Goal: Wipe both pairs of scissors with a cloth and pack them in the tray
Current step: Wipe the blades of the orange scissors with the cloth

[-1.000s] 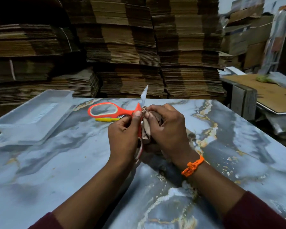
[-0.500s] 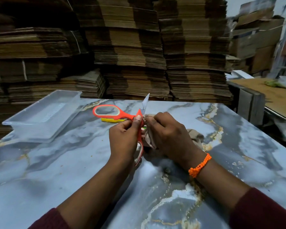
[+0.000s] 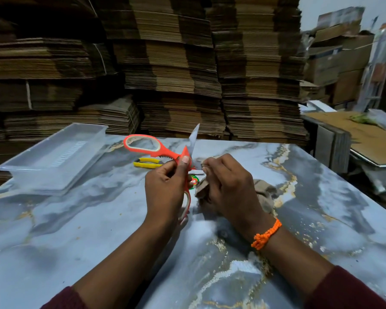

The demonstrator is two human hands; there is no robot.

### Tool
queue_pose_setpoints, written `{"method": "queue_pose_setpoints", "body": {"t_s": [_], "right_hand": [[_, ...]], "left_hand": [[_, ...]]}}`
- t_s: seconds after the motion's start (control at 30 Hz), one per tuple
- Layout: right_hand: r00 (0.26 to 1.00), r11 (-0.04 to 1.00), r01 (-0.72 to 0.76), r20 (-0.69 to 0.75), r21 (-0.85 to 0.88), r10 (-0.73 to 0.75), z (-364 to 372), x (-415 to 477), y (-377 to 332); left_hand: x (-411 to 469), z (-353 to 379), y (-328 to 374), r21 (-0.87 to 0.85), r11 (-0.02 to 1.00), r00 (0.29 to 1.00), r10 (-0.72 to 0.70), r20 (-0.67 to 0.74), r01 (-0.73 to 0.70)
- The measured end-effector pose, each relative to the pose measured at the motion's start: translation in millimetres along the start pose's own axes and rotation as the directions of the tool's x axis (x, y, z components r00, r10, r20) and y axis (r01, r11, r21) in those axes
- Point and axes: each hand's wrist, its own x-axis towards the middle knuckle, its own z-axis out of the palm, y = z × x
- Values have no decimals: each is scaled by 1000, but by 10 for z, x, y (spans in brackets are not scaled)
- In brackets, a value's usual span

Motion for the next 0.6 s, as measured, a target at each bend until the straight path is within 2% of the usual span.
{"method": "queue_pose_setpoints", "body": {"t_s": [0.17,0.27,0.3,0.37,0.4,0.47,0.53,0.6], "right_hand": [[998,991,-65,-11,113,66,-63,39,-8],[995,999,-6,100,52,1,-58,-9,189],[987,999,-37,158,19,34,-47,-32,328],[941,980,-191,276,-49,197,-75,-56,593],[920,964,-256,287,-69,265,-112,-62,693],[911,926,-375,165,-48,377,-231,-29,785],[887,885,-462,43,57,460,-354,48,682],[907,898,-419,22,135,420,-398,110,474]], "left_hand": [[61,-47,-14,78,996,998,50,27,-52],[74,-34,8,44,999,1000,-13,8,12],[87,-53,25,11,999,999,-39,-14,39],[124,-126,20,-1,999,998,-42,-44,42],[133,-155,-2,9,1000,999,-25,-34,25],[129,-166,-30,5,1000,1000,-18,4,18],[121,-143,-74,-13,998,998,-59,29,59],[102,-90,-78,-8,998,997,-59,58,60]]}}
